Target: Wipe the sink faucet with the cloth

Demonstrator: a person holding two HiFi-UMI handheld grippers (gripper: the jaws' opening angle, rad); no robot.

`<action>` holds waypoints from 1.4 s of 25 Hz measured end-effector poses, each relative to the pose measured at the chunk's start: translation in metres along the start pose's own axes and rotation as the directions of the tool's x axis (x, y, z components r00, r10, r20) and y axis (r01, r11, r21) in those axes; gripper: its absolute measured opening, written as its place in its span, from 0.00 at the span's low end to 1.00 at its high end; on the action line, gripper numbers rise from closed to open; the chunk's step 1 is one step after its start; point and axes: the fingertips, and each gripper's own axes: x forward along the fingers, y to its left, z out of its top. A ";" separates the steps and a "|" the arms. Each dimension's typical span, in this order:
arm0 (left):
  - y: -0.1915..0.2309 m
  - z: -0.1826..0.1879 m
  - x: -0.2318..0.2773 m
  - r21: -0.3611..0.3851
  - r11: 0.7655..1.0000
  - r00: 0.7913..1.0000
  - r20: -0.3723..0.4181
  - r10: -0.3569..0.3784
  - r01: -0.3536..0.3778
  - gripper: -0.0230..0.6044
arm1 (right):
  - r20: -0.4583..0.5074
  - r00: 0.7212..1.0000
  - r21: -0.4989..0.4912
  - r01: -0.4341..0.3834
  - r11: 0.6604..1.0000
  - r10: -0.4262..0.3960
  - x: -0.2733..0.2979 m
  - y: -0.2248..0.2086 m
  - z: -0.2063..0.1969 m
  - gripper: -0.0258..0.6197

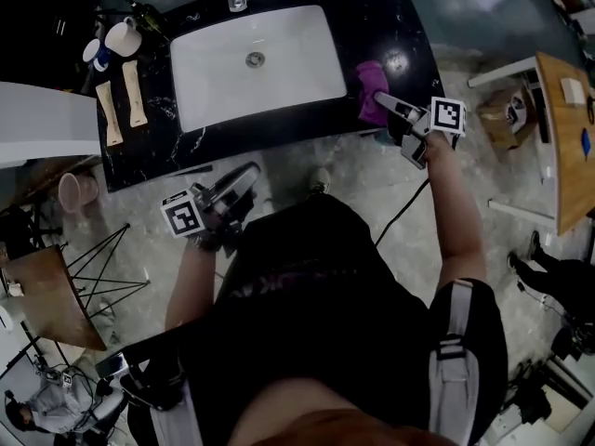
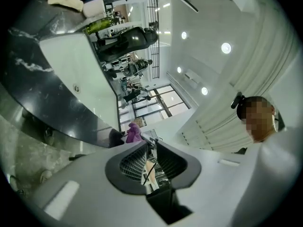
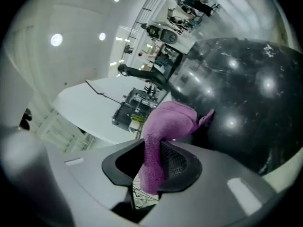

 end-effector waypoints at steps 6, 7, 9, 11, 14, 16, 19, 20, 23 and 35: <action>-0.007 -0.012 -0.023 0.020 1.000 1.000 -0.015 -0.013 0.013 0.13 | -0.087 0.950 -0.091 0.293 0.952 -0.301 0.002 -0.067 0.010 0.21; -0.007 -0.013 -0.027 0.021 1.000 1.000 -0.005 -0.013 0.013 0.13 | -0.094 0.940 -0.119 0.316 0.941 -0.328 0.003 -0.068 0.010 0.21; -0.008 -0.015 -0.035 0.019 1.000 1.000 0.013 -0.016 0.016 0.13 | -0.100 0.925 -0.156 0.350 0.923 -0.368 0.006 -0.070 0.010 0.22; -0.007 -0.017 -0.044 0.033 0.999 1.000 0.023 -0.005 0.004 0.12 | -0.092 0.917 -0.162 0.371 0.914 -0.389 0.007 -0.071 0.011 0.23; -0.006 -0.021 -0.055 0.044 0.999 1.000 0.016 0.021 -0.021 0.09 | -0.072 0.917 -0.159 0.378 0.912 -0.392 0.005 -0.068 0.009 0.26; -0.006 -0.024 -0.060 0.055 0.998 0.999 -0.001 0.038 -0.038 0.08 | -0.058 0.916 -0.181 0.382 0.906 -0.397 0.001 -0.061 0.009 0.32; -0.005 -0.030 -0.066 0.073 0.996 0.998 -0.016 0.054 -0.052 0.08 | 0.030 0.880 -0.293 0.460 0.838 -0.473 -0.018 -0.048 0.018 0.37; -0.004 -0.032 -0.069 0.077 0.995 0.998 -0.019 0.057 -0.056 0.07 | 0.092 0.859 -0.342 0.503 0.794 -0.504 -0.029 -0.040 0.023 0.34; -0.001 -0.038 -0.075 0.115 0.989 0.995 -0.029 0.093 -0.089 0.05 | 0.274 0.844 -0.431 0.536 0.726 -0.460 -0.049 0.007 0.025 0.06; -0.024 -0.072 -0.053 0.331 0.940 0.983 -0.123 0.134 -0.087 0.04 | 0.010 0.986 -0.457 -0.141 0.878 0.164 0.050 0.195 -0.226 0.06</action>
